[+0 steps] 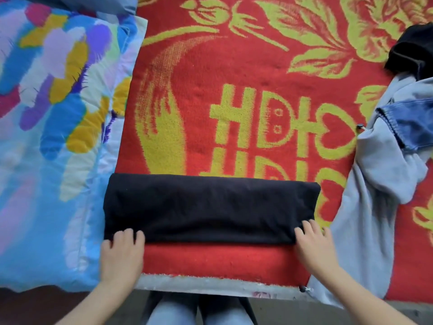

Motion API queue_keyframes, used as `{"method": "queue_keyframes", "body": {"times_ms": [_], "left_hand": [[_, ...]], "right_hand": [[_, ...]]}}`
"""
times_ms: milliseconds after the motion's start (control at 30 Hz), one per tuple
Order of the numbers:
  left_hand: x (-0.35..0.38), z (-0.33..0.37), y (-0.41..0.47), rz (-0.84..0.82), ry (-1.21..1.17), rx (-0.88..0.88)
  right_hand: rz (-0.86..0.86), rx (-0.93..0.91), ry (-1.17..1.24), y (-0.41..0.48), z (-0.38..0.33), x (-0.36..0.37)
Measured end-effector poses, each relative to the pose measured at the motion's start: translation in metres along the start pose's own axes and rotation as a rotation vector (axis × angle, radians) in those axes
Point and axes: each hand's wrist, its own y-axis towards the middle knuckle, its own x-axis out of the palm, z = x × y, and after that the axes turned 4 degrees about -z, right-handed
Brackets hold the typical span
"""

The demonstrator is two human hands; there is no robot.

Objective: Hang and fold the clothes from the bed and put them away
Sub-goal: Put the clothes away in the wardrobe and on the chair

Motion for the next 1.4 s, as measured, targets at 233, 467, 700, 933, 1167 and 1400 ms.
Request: {"method": "queue_keyframes", "body": {"times_ms": [233,467,700,933,1167,1400], "left_hand": [[-0.014,0.078,0.058,0.017,-0.095,0.156],[0.017,-0.025,0.119,-0.148,0.134,-0.028],[-0.012,-0.033,0.106,-0.08,-0.119,-0.328],[-0.004,0.075,0.051,-0.026,-0.148,0.101],[0.017,0.073,0.044,-0.364,-0.178,0.084],[-0.033,0.016,0.065,-0.237,-1.522,-0.364]], "right_hand": [[0.013,-0.087,0.176,0.042,-0.091,-0.013],[-0.112,0.273,0.204,0.062,-0.032,0.019],[-0.219,0.731,0.648,0.039,0.032,0.029],[-0.006,0.821,1.207,0.05,0.009,0.026],[-0.045,0.868,1.245,0.054,0.009,-0.033],[0.388,0.201,0.831,0.031,-0.141,-0.13]]}}
